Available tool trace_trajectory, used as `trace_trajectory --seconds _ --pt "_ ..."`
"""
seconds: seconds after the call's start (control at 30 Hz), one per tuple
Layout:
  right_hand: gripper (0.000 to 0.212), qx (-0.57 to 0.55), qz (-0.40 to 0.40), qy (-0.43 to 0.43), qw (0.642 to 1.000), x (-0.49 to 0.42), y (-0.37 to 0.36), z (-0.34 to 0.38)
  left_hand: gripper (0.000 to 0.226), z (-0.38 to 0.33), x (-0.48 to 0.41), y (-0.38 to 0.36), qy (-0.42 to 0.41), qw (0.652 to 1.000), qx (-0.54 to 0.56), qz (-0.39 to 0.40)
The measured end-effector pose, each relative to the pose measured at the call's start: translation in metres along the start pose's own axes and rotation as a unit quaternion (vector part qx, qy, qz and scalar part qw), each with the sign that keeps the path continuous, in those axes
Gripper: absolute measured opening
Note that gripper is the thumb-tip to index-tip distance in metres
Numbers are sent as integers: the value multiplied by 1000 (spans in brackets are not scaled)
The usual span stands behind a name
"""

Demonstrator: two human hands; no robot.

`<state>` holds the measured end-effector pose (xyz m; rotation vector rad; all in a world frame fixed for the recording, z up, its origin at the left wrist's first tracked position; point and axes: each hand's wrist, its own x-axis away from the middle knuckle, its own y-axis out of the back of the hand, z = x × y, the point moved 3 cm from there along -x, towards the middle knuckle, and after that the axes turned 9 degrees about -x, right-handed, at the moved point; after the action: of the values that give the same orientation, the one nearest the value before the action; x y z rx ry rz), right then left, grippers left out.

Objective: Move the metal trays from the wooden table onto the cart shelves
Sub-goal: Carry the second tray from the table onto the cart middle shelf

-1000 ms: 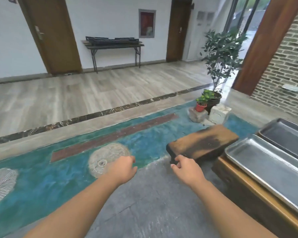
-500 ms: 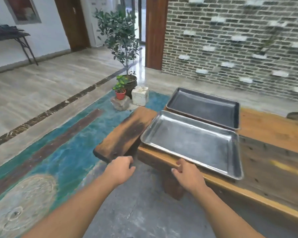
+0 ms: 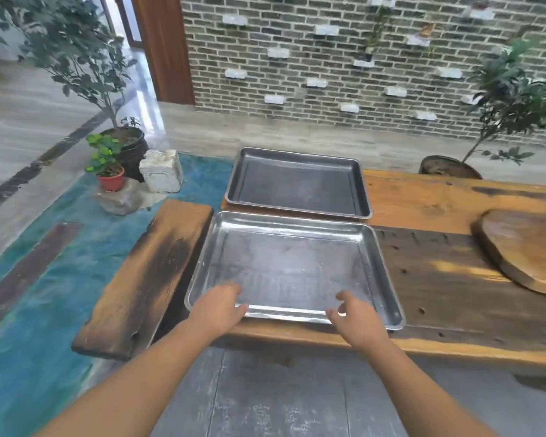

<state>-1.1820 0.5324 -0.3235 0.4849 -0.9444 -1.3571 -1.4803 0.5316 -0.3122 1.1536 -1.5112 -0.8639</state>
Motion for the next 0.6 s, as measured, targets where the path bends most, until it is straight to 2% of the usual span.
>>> trace_trajectory --seconds 0.27,0.43,0.6 --pt "62 -5 9 -57 998 -49 3 -35 66 5 -74 -6 -10 1000 6 25" --pt "69 19 18 -65 998 -105 4 -57 70 5 -114 -18 23 998 -8 53" --pt "74 44 54 -67 995 -169 8 -92 74 12 -152 -27 84 995 15 47"
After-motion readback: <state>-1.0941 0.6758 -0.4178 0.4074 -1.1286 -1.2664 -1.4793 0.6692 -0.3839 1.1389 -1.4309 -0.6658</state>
